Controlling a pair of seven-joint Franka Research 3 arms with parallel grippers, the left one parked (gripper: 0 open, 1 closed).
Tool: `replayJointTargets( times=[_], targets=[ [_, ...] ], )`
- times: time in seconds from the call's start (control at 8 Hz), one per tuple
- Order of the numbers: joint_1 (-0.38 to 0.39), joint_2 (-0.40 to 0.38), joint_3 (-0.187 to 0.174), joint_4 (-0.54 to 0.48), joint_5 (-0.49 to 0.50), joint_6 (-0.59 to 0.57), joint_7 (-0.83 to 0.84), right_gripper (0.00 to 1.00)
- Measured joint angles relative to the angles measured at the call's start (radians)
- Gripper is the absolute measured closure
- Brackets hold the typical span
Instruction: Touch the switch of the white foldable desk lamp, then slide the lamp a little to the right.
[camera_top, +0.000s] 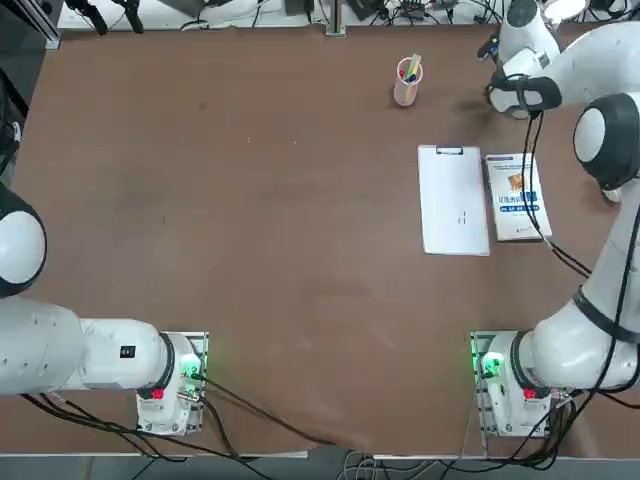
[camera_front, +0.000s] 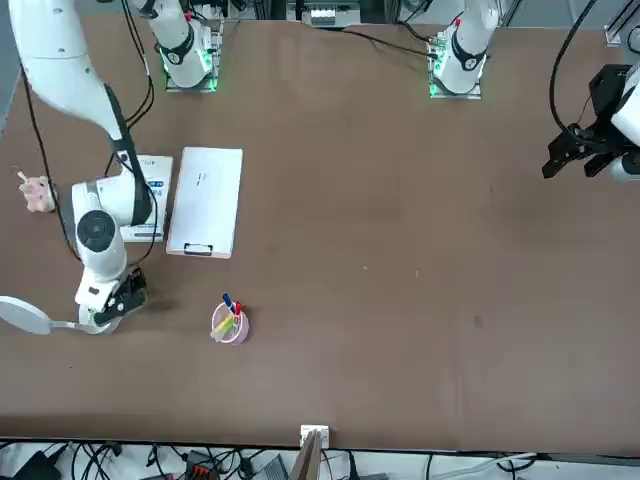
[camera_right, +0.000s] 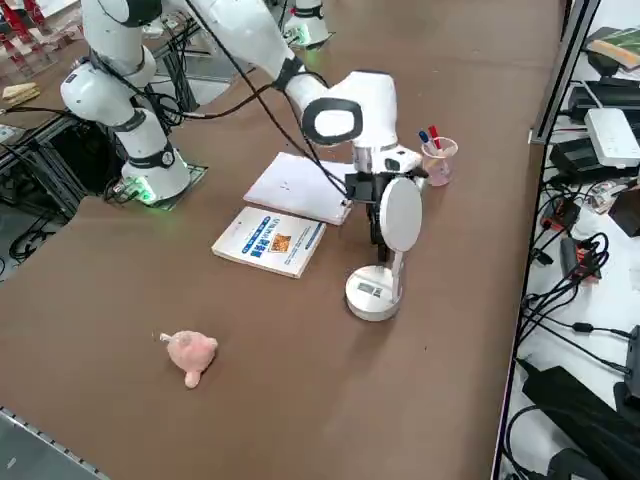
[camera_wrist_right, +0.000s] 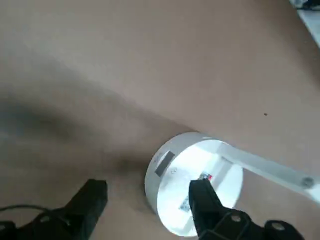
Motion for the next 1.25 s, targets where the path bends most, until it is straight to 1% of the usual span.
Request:
replayJointTargets(
  times=[0.25, 0.38, 0.62, 0.75, 0.88, 1.0, 1.12, 1.25],
  targets=[
    [0.020, -0.019, 0.004, 0.027, -0.002, -0.062, -0.030, 0.00],
    [0.031, -0.024, 0.014, 0.054, -0.007, -0.126, -0.077, 0.00],
    [0.078, -0.024, 0.023, 0.171, -0.013, -0.342, -0.266, 0.00],
    [0.105, -0.021, 0.024, 0.219, -0.026, -0.408, -0.346, 0.00],
    [0.119, -0.017, 0.024, 0.240, -0.073, -0.438, -0.409, 0.00],
    [0.120, -0.009, 0.023, 0.246, -0.143, -0.442, -0.489, 0.00],
    [0.119, 0.010, 0.021, 0.257, -0.217, -0.442, -0.566, 0.00],
    [0.119, 0.038, 0.019, 0.284, -0.263, -0.442, -0.621, 0.00]
  ],
)
